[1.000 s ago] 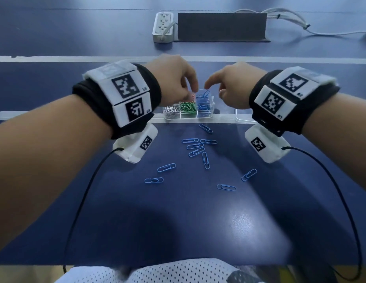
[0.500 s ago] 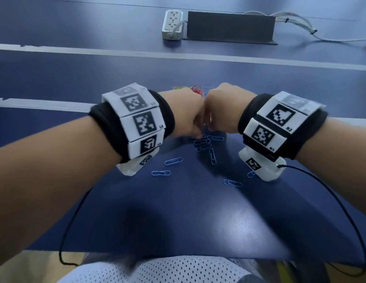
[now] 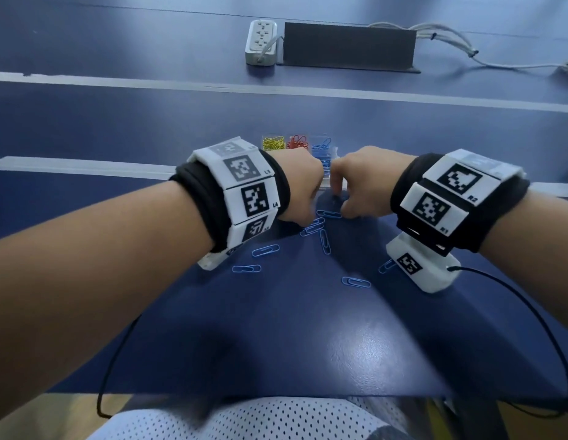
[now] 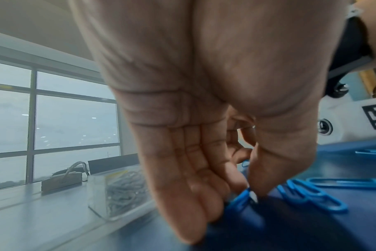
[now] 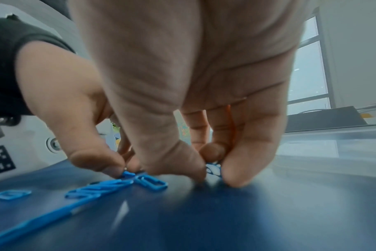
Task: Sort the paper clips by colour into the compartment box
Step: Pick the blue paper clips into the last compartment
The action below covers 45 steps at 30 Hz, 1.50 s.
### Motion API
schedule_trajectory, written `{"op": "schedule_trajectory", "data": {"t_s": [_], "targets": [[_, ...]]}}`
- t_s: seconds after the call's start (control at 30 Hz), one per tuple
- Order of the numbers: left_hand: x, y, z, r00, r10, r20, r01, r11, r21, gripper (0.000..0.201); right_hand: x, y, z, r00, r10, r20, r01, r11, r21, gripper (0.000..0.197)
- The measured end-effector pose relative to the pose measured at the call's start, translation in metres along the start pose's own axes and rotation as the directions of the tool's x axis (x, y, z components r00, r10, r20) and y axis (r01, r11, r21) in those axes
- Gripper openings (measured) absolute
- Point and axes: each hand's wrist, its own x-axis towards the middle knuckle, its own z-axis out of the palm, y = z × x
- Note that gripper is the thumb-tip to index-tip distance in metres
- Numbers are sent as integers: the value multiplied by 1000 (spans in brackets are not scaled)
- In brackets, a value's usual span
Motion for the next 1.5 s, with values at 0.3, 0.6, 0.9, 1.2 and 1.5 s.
{"op": "schedule_trajectory", "data": {"t_s": [0.3,0.6,0.9,1.2,1.5], "targets": [[-4,-1,0,1000,0,11,1,997,-76,20,-9,-5,3,994,-92,-57,101,981,165,18],[-6,7,-1,999,33,-1,-33,999,9,27,-10,-8,6,994,-85,-75,94,988,126,13],[-6,9,2,1000,-16,11,16,999,-29,24,2,4,-12,982,-15,-189,54,977,204,16],[-4,7,2,998,-28,62,32,997,-72,11,30,11,-21,939,68,-337,39,953,301,28],[7,-11,-18,999,-51,-11,49,984,-170,6,-7,22,-2,969,1,-247,68,961,269,23]]}}
